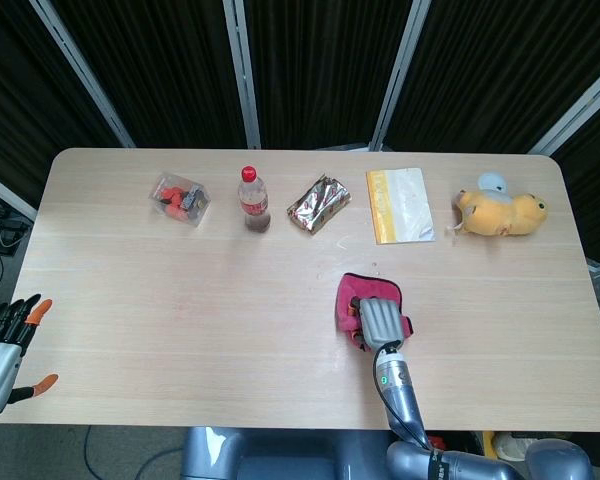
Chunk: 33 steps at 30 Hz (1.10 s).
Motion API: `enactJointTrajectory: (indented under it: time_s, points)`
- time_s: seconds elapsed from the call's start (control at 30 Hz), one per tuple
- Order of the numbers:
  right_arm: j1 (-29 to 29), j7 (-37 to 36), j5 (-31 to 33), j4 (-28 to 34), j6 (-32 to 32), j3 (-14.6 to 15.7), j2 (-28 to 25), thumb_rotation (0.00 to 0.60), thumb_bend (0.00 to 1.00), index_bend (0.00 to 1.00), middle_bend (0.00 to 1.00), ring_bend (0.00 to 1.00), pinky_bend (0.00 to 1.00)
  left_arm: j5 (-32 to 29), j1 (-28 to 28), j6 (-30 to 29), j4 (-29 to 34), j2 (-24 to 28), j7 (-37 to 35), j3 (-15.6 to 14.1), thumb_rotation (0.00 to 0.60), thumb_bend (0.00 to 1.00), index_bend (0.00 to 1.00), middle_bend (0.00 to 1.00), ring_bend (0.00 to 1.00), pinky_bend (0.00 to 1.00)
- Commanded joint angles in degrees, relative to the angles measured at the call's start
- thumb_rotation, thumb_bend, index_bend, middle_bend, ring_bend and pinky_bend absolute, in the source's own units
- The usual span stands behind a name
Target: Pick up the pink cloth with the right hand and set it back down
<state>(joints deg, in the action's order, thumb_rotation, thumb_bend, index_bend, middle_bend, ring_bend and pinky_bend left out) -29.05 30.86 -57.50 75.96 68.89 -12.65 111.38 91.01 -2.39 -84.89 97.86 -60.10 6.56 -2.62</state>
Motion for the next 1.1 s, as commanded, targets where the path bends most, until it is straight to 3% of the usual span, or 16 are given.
enactJointTrajectory:
  time_s: [0.03, 0.53, 1.1]
  points:
    - [0.13, 0.04, 0.4, -1.21, -0.15, -0.32, -0.45, 0.6, 0.51, 0.74, 0.63, 0.49, 0.69, -0.04, 0.02, 0.01, 0.07, 0.02, 0.03, -0.01, 0.6, 0.0, 0.01, 0.0, 0.0, 0.0]
    - [-1.62, -3.01, 4.47, -8.43, -2.23, -6.65, -0.72, 0.6, 0.5, 0.74, 0.63, 0.49, 0.69, -0.29, 0.1, 0.01, 0.43, -0.02, 0.04, 0.03, 0.6, 0.0, 0.01, 0.0, 0.0, 0.0]
    - [-7.59, -8.01, 6.43, -27.09, -6.73, -13.0, 1.42, 0.6, 0.51, 0.74, 0.63, 0.49, 0.69, -1.4, -0.2, 1.24, 1.26, 0.65, -1.48, 0.04, 0.6, 0.0, 0.01, 0.0, 0.0, 0.0]
